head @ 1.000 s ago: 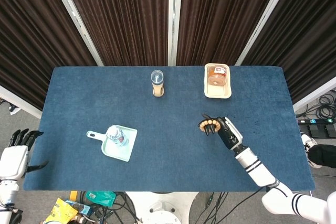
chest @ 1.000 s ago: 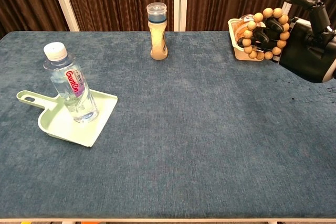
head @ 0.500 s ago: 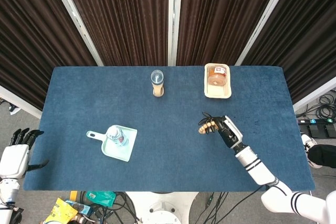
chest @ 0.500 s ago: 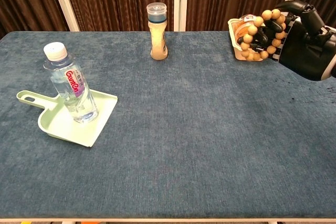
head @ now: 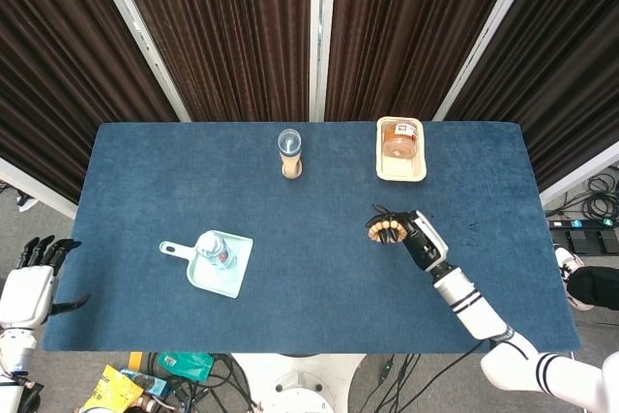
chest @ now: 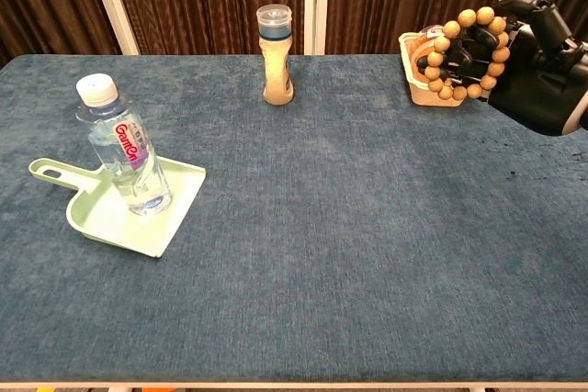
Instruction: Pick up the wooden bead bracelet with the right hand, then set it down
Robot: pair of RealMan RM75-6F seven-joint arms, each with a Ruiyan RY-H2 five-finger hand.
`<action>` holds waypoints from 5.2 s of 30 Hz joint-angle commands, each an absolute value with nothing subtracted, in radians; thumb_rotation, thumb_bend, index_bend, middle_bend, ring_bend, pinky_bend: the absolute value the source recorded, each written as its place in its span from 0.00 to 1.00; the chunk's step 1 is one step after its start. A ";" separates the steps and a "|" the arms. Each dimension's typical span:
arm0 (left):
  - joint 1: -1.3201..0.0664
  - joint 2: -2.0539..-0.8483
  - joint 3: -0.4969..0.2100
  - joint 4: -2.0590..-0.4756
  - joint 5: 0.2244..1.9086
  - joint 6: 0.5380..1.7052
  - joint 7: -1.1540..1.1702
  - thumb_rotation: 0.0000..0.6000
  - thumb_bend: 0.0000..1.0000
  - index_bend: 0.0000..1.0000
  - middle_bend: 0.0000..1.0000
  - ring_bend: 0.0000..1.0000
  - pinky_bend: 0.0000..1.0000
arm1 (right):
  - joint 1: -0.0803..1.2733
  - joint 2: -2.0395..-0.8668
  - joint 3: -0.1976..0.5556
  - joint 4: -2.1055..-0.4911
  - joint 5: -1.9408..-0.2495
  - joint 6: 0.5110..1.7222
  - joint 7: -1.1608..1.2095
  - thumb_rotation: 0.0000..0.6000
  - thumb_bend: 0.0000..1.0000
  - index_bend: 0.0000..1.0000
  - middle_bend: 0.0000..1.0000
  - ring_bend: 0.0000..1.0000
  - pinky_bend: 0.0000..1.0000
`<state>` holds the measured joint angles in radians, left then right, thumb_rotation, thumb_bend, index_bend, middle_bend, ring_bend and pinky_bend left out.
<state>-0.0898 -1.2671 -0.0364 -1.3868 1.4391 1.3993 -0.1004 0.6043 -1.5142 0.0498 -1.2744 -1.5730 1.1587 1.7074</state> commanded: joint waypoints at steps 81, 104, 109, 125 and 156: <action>-0.105 -1.274 -0.037 -1.390 1.412 1.367 -0.080 1.00 0.03 0.18 0.16 0.06 0.02 | 0.638 -1.512 0.073 -1.210 -1.547 1.055 1.762 0.40 1.00 0.60 0.64 0.33 0.00; -0.102 -1.283 -0.035 -1.373 1.417 1.370 -0.097 1.00 0.03 0.18 0.16 0.06 0.02 | 0.639 -1.500 0.043 -1.206 -1.587 1.089 1.774 0.36 0.44 0.43 0.54 0.27 0.00; -0.102 -1.283 -0.034 -1.371 1.416 1.368 -0.098 1.00 0.03 0.18 0.16 0.06 0.02 | 0.645 -1.501 0.038 -1.203 -1.591 1.085 1.783 0.36 0.29 0.42 0.54 0.26 0.00; -0.103 -1.279 -0.037 -1.380 1.416 1.371 -0.088 1.00 0.03 0.18 0.16 0.06 0.02 | 0.626 -1.507 0.038 -1.201 -1.573 1.117 1.800 0.35 0.47 0.62 0.56 0.26 0.00; -0.105 -1.280 -0.037 -1.380 1.413 1.365 -0.083 1.00 0.03 0.18 0.16 0.06 0.02 | 0.624 -1.509 0.042 -1.200 -1.569 1.113 1.780 0.61 0.50 0.65 0.58 0.26 0.00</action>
<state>-0.1051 -1.2797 -0.0371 -1.3801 1.4128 1.3647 -0.0834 0.6249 -1.5086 0.0412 -1.1987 -1.5702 1.1128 1.7722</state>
